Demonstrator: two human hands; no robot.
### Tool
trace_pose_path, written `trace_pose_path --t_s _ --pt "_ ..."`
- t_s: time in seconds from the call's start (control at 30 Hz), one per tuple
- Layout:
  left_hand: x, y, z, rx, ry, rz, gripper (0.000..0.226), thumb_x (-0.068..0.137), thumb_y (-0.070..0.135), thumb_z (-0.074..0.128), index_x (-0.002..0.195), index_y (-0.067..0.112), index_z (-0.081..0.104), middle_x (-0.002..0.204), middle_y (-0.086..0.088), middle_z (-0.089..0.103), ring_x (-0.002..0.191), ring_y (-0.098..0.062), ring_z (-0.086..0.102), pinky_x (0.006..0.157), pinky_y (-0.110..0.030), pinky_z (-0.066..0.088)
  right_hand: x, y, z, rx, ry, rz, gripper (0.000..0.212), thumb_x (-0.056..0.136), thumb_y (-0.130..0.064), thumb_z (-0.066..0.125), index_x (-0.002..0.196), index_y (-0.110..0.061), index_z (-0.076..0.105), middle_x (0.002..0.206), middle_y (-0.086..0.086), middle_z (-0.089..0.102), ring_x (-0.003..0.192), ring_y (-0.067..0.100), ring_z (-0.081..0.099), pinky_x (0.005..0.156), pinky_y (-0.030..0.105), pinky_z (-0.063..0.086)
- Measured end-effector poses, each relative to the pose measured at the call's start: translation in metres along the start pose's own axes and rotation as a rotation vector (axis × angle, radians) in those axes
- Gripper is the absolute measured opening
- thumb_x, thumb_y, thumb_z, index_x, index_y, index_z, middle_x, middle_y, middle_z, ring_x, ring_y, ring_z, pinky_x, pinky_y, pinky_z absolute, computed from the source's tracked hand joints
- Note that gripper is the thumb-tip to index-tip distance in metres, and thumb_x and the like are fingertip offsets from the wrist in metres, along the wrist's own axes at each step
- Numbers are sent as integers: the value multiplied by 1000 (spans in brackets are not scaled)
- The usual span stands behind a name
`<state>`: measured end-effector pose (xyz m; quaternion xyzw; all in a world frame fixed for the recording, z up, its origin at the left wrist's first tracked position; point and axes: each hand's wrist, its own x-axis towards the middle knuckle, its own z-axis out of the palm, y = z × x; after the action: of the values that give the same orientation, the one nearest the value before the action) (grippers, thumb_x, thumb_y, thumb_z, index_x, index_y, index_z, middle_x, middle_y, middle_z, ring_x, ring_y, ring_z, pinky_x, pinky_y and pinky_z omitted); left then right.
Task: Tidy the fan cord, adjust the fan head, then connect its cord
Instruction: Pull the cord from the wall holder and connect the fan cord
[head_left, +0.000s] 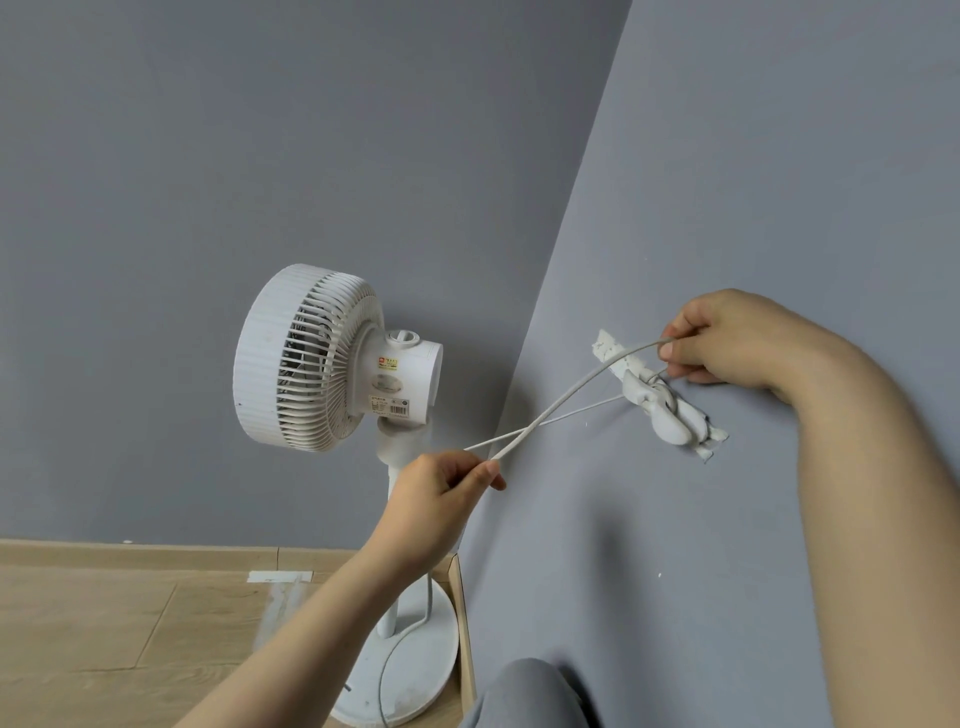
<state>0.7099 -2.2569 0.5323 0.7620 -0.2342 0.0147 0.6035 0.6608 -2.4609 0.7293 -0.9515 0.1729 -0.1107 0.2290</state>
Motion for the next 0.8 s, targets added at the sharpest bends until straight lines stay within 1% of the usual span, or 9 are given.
trace_pose_path --t_s 0.07,0.17,0.27,0.33,0.4,0.53,0.6,0.73,0.8 --pt "-1 -1 2 0 -6 -4 28 95 34 54 77 20 71 57 -9 38 52 -18 32 50 -27 26 -9 6 3 0 27 5 17 88 -10 61 75 -20 59 87 11 72 95 30 67 96 48 49" --pt "-3 -5 3 -3 -5 -8 27 95 32 54 78 19 71 57 -8 40 50 -16 33 48 -24 27 -25 18 11 30 70 4 15 86 -9 61 76 -20 62 81 7 71 90 31 67 88 49 53" --pt "-5 -8 3 -3 7 -20 26 95 31 54 78 21 71 57 -7 40 49 -13 33 46 -19 27 -42 27 25 68 153 -33 13 86 -8 59 79 -18 63 84 7 70 83 29 66 74 38 54" --pt "-5 -10 4 2 17 -33 26 95 31 54 76 23 70 56 -5 39 47 -11 31 47 -18 26 -50 32 33 95 203 -63 13 87 -11 60 79 -21 63 87 5 68 79 24 63 62 29 46" --pt "-5 -12 3 1 28 -40 25 95 30 55 75 24 69 54 -3 39 45 -9 30 47 -17 26 -56 37 39 121 217 -75 13 87 -12 61 80 -22 63 83 4 67 71 17 59 55 24 38" --pt "-7 -12 4 -1 37 -46 25 95 27 56 75 21 69 51 3 40 41 -6 33 45 -14 29 -62 45 48 105 248 -86 17 87 -4 58 80 -19 62 80 9 66 62 15 52 51 23 33" --pt "-7 -12 4 4 39 -51 24 94 26 56 75 20 70 49 6 41 40 -5 36 45 -14 29 -64 46 51 92 256 -74 23 88 -1 54 80 -20 64 82 8 65 63 13 52 51 20 34" --pt "-8 -16 1 28 25 -59 24 94 27 57 76 21 71 49 8 44 41 -4 39 47 -14 31 -71 48 52 121 260 -35 19 90 -8 55 84 -20 67 85 3 71 74 18 61 54 21 41" --pt "-9 -18 2 36 17 -64 23 94 27 57 76 20 71 51 6 46 42 -4 41 48 -15 32 -74 48 54 135 270 -31 14 89 -12 57 84 -21 67 84 1 72 73 12 62 54 20 41"
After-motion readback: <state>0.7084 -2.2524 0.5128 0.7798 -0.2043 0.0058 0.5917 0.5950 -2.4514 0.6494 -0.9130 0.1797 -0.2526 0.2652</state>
